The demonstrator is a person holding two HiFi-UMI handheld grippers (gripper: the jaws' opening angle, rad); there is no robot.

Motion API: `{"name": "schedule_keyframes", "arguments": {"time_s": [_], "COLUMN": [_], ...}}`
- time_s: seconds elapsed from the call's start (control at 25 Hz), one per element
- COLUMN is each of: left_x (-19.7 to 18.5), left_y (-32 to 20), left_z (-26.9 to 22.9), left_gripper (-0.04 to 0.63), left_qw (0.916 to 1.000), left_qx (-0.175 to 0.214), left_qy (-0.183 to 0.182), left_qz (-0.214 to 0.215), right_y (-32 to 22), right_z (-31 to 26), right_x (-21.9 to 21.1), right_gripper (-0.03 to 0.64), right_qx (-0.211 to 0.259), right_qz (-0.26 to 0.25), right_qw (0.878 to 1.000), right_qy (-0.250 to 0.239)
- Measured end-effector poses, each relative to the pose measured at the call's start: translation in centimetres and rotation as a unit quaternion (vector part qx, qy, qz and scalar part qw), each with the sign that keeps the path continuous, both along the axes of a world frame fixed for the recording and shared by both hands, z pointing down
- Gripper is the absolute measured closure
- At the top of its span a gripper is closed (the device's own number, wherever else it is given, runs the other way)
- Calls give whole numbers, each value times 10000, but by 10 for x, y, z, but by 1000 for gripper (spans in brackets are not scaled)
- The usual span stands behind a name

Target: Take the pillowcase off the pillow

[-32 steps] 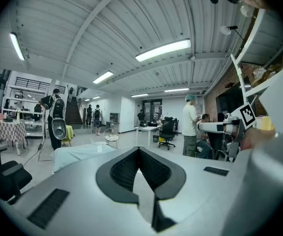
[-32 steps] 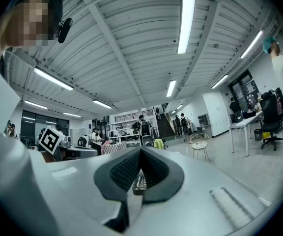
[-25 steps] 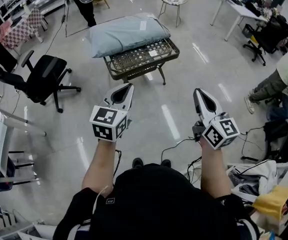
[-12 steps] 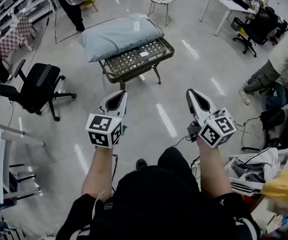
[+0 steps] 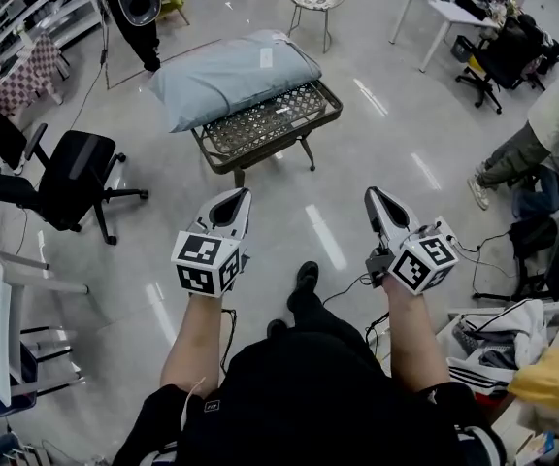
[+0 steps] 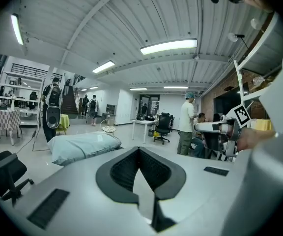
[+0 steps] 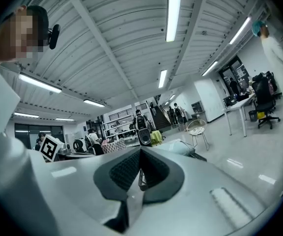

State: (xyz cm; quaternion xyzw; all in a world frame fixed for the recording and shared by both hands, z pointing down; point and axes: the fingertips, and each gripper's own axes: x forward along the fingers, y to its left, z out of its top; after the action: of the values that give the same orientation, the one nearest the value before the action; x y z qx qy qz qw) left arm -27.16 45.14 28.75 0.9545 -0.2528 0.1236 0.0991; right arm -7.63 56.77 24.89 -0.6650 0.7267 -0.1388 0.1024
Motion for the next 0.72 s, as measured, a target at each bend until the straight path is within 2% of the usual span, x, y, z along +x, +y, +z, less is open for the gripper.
{"name": "schedule_keyframes", "arguments": {"time_s": [0.24, 0.52, 0.72], "left_x": [53, 139, 180], "left_y": [-39, -96, -137], "left_z": [20, 25, 21], "left_gripper": [594, 594, 594], "left_qw": [9995, 9982, 9982], "left_qx": [-118, -70, -91], "left_qy": [-225, -473, -492], "left_qz": [174, 366, 327], "right_y": [-39, -97, -135], "right_z": [25, 43, 44], "right_x": [35, 120, 163], "right_gripper": [607, 607, 607], "right_qx": [-138, -185, -177], "right_qz": [-79, 71, -4], "right_qw": [9999, 9995, 9992], "right_qy": [-15, -263, -348]}}
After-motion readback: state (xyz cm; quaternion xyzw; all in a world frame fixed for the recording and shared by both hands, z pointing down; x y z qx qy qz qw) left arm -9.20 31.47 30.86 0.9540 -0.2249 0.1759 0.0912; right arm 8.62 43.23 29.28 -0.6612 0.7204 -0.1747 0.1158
